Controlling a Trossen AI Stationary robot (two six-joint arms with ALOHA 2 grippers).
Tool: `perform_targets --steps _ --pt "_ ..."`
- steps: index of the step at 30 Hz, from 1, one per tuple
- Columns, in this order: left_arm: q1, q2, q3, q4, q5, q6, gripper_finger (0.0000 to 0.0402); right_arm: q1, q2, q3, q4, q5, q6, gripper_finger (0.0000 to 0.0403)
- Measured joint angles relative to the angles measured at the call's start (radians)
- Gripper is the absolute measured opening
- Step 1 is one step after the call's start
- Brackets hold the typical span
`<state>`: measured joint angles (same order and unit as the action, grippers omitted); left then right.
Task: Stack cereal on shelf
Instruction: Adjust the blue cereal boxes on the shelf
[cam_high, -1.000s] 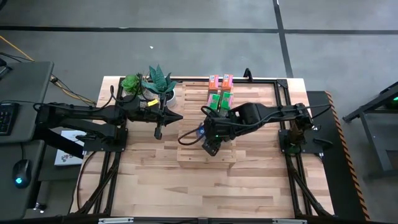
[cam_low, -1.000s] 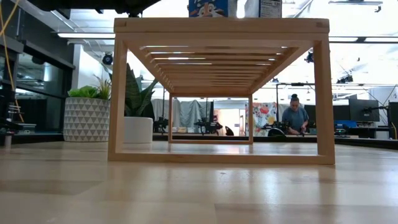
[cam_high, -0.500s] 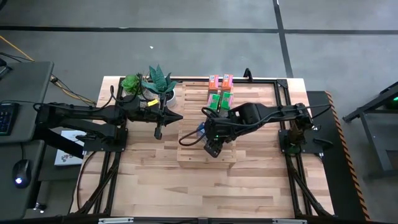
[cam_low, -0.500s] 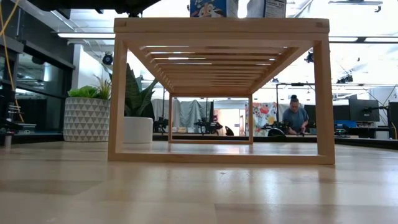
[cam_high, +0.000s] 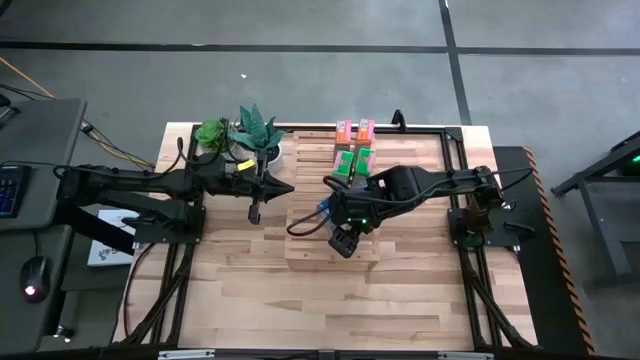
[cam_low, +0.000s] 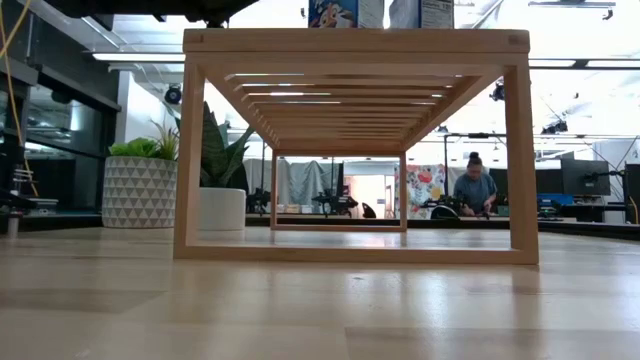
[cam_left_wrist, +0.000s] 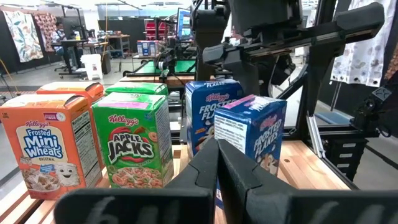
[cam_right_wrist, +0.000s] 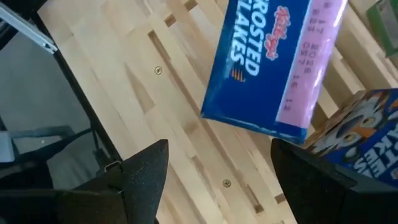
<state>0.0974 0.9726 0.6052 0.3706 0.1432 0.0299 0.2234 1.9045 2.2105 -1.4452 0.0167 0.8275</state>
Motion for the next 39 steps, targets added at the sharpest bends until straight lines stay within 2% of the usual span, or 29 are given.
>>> perform_targets --steps 5,15,18,21,25,28,33,36,39 --pt "0.0 0.0 0.0 0.0 0.0 0.0 0.0 0.0 0.0 0.0 0.012 -0.031 -0.013 0.0275" --pt "0.0 0.0 0.0 0.0 0.0 0.0 0.0 0.003 0.0 0.0 0.015 -0.164 -0.064 0.0275" --pt "0.0 0.0 0.0 -0.005 0.0 0.0 0.0 0.019 -0.004 0.0 0.009 -0.205 -0.099 0.0275" --pt "0.0 0.0 0.0 -0.02 0.0 0.0 0.0 0.055 -0.017 0.001 -0.033 -0.2 -0.112 0.0275" --pt "0.0 0.0 0.0 -0.024 0.0 0.0 0.0 0.14 -0.045 0.001 -0.132 -0.079 -0.095 0.0275" --pt "0.0 0.0 0.0 -0.025 0.0 0.0 0.0 0.226 -0.086 -0.013 -0.121 0.059 -0.064 0.0275" --pt "0.0 0.0 0.0 -0.024 0.0 -0.003 0.0 0.364 -0.195 -0.058 -0.13 0.321 0.09 0.0275" --pt "0.0 0.0 0.0 -0.025 0.0 -0.003 0.0 0.445 -0.301 -0.163 -0.123 0.495 0.213 0.0275" --pt "0.0 0.0 0.0 -0.025 0.0 -0.009 0.0 0.508 -0.429 -0.34 -0.121 0.641 0.36 0.0275"
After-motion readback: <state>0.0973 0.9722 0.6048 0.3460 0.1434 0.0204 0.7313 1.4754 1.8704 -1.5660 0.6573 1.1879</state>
